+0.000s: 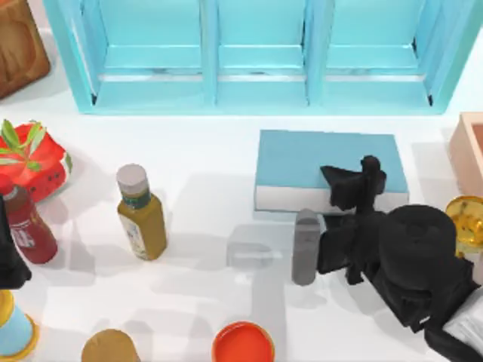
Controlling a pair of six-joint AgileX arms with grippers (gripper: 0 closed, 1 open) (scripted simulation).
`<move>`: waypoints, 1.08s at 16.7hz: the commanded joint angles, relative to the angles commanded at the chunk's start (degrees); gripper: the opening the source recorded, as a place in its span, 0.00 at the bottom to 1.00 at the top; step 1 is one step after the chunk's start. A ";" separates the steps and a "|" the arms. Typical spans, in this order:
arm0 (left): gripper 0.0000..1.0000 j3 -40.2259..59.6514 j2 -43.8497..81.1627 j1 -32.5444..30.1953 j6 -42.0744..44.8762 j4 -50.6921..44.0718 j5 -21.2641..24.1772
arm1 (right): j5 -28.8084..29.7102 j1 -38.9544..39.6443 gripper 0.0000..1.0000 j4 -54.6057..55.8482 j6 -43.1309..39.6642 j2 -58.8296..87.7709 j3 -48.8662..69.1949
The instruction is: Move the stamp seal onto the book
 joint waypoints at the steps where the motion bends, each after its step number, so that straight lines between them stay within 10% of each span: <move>1: 1.00 0.00 0.00 0.00 0.00 0.00 0.00 | 0.00 0.00 0.45 0.00 0.00 0.00 0.00; 8: 1.00 0.00 0.00 0.00 0.00 0.00 0.00 | 0.00 0.00 0.98 0.00 0.00 0.00 0.00; 18: 1.00 0.00 0.00 0.00 0.00 0.00 0.00 | 0.05 0.14 1.00 -0.03 0.08 -0.02 -0.13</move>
